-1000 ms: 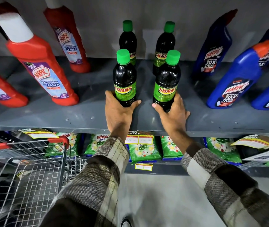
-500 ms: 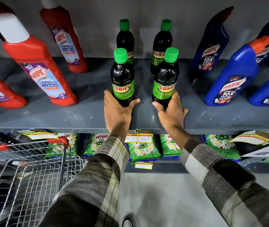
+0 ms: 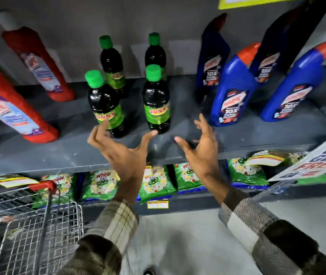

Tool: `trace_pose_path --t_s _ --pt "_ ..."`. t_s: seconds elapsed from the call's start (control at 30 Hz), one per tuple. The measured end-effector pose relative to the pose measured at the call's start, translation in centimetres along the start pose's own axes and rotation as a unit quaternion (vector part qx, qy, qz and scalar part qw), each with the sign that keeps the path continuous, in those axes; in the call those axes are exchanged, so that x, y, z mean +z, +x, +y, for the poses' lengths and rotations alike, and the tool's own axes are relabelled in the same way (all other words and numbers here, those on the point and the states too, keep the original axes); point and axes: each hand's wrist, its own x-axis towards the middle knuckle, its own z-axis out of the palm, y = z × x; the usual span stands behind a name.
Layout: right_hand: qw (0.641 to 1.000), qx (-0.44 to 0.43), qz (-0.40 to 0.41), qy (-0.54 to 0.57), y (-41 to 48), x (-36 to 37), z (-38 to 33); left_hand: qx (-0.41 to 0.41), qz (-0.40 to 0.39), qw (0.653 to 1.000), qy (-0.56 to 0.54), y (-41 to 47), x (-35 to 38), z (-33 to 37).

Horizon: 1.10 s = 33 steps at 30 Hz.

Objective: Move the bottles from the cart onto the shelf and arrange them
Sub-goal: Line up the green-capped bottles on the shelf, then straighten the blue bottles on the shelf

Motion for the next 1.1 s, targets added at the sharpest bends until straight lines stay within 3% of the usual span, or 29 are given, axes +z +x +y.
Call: trace_pose_path --t_s 0.1,0.2,0.33,0.47,0.6,0.7,1.1 --pt "0.998 -0.02 0.056 0.006 0.5 -3.7 1.5 0.065 -0.093 0.993 -0.037 -3.0 4.1 3.4" --pt "0.993 -0.031 0.109 -0.011 2.2 -7.6 3.1 0.057 -0.181 0.979 -0.077 -5.7 8.7 6.5" --pt "0.983 -0.04 0.177 -0.004 5.1 -11.9 4.7 -0.033 -0.197 0.974 -0.107 -7.3 14.2 9.3" --pt "0.972 -0.019 0.232 -0.026 9.1 -15.2 7.0 -0.101 -0.177 0.978 -0.036 -8.4 18.6 9.9" --pt "0.969 0.074 0.21 -0.111 11.7 -17.1 9.0 -0.118 -0.167 0.974 0.101 -8.7 19.8 9.8" --pt "0.972 0.116 0.175 -0.105 12.5 -16.9 9.7 -0.105 -0.184 0.966 0.146 -8.8 19.8 9.9" --pt "0.97 0.107 0.181 -0.118 12.5 -16.9 10.9 -0.083 -0.214 0.948 0.222 -9.4 20.1 10.0"
